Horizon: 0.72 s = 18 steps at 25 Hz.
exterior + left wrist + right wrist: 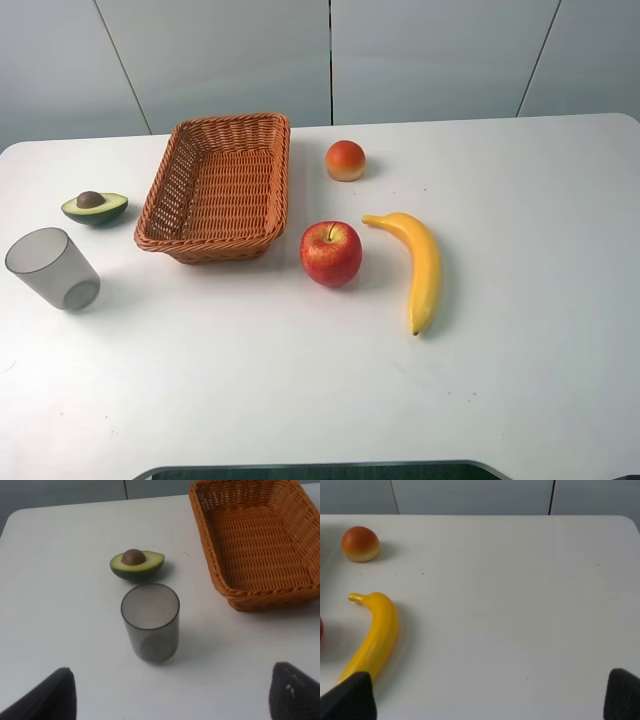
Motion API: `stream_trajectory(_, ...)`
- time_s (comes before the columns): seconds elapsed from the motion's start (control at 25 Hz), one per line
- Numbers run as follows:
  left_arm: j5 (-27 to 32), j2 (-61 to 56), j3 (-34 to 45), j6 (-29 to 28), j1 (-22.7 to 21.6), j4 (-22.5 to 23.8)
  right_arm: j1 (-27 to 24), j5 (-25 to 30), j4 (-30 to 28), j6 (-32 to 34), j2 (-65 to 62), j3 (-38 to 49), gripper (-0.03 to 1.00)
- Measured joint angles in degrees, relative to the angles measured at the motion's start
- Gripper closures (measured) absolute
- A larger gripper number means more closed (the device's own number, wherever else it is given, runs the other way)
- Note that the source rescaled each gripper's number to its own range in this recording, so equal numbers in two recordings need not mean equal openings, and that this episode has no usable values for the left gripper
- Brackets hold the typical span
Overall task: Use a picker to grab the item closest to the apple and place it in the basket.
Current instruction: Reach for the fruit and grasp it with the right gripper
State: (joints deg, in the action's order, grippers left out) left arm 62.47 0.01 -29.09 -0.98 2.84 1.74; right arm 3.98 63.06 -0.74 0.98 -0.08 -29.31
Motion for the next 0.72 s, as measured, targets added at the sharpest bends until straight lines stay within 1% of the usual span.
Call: stream_trajectory(0.72, 0.0, 0.0, 0.0, 0.0, 0.0, 0.0, 0.0, 0.0, 0.0, 0.0, 0.0, 0.0, -0.01)
